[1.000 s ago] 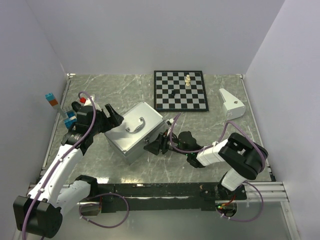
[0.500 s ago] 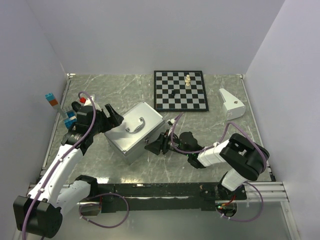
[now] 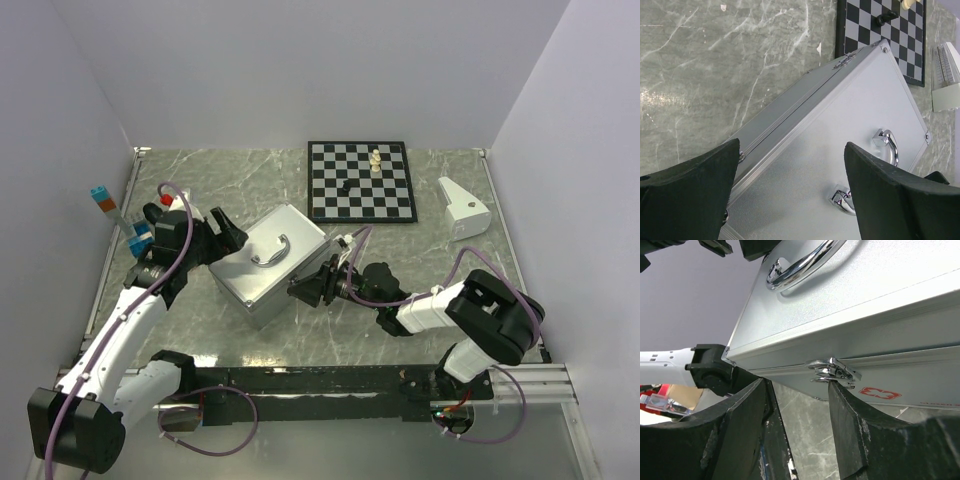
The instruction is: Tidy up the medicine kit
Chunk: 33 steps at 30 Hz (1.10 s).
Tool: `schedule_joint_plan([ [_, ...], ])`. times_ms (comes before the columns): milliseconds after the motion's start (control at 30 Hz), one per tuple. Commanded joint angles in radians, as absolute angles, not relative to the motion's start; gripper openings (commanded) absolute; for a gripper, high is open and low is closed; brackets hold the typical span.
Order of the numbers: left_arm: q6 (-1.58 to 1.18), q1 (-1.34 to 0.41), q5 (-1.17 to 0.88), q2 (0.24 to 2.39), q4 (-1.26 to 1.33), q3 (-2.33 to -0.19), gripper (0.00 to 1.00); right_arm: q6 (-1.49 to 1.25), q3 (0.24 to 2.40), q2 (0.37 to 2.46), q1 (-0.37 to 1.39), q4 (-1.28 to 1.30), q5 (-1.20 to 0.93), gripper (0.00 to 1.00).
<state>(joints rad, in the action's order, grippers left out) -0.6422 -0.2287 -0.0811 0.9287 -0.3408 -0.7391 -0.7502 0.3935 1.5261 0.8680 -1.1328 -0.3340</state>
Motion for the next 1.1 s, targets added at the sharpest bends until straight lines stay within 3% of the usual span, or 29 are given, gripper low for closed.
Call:
schedule_joint_plan([
  [0, -0.647, -0.230, -0.101, 0.931, -0.350, -0.736, 0.89, -0.741, 0.431, 1.499, 0.876, -1.186, -0.345, 0.61],
  [1067, -0.652, -0.230, -0.101, 0.925, -0.345, -0.736, 0.89, -0.720, 0.479, 1.470, 0.873, -1.057, -0.351, 0.62],
])
